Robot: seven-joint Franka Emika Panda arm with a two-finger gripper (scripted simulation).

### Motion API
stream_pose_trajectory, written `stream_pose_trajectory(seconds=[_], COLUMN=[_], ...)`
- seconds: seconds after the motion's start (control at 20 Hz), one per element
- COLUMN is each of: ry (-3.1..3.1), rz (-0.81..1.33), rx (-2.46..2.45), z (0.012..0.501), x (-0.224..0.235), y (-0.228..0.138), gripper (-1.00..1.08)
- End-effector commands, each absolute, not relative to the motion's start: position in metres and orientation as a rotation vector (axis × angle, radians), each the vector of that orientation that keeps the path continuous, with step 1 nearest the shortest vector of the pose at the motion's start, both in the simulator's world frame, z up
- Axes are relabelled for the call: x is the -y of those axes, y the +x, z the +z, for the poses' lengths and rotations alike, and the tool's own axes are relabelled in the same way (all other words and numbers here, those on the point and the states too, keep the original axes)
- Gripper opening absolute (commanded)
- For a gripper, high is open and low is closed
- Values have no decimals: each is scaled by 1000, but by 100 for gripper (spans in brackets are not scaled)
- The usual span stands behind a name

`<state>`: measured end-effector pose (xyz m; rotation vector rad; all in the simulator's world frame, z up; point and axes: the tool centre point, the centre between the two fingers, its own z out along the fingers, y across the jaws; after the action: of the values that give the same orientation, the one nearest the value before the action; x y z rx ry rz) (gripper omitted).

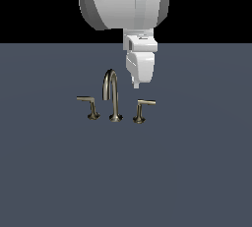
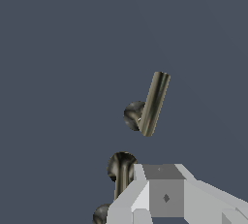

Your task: Turn on the faucet by rotating a designated handle.

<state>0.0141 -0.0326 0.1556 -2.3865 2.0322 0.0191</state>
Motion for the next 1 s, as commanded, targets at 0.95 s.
stream_pose_trajectory(seconds=[0.95], ry=[-2058], rz=[0], rx=[-2374], z=[91], x=[92], y=[51], gripper=[-100])
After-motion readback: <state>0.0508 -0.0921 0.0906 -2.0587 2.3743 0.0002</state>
